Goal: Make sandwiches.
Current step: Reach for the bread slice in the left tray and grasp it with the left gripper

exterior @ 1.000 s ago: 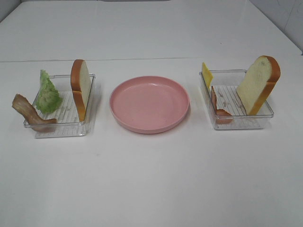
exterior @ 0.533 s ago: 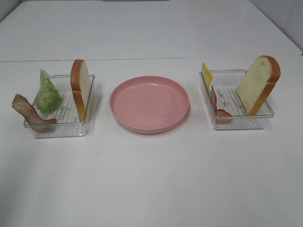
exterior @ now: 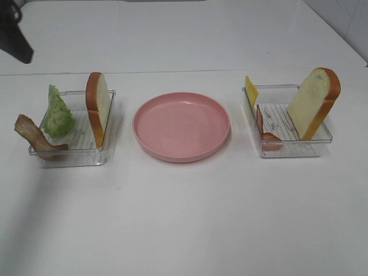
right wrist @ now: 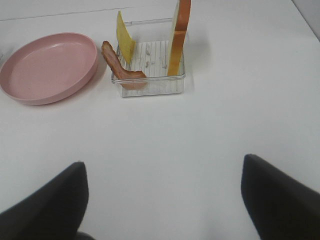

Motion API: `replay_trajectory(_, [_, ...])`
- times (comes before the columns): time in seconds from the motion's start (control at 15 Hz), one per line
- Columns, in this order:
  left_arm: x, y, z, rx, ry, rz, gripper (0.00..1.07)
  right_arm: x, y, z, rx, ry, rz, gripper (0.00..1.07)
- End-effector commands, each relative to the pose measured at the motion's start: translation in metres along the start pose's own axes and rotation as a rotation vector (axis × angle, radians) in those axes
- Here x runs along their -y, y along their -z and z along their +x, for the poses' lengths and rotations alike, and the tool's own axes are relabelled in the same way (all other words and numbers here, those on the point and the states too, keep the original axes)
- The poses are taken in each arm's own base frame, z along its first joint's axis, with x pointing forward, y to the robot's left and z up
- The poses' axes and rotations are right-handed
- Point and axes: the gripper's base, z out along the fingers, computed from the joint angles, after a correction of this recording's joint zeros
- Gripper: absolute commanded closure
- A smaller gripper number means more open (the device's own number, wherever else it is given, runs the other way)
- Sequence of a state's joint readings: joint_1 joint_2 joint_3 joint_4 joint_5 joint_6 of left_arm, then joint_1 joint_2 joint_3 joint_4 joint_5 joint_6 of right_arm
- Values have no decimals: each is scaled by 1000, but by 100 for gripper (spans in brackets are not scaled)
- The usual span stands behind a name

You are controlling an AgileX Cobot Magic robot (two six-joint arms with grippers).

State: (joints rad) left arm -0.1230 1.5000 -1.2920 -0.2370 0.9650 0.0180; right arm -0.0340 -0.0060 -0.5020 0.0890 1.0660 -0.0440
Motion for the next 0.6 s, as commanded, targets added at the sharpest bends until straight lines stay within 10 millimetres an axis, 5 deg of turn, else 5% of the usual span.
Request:
replay_trajectory(0.07, [21, -30, -17, -53, -44, 33, 8, -1, 1, 1, 22, 0, 0, 29])
replay_trajectory(0.4, [60, -104, -50, -239, -28, -110, 10, -1, 1, 1, 22, 0, 0, 29])
replay_trajectory(0.6, [63, -133, -63, -255, -11, -146, 10, -1, 1, 1, 22, 0, 0, 29])
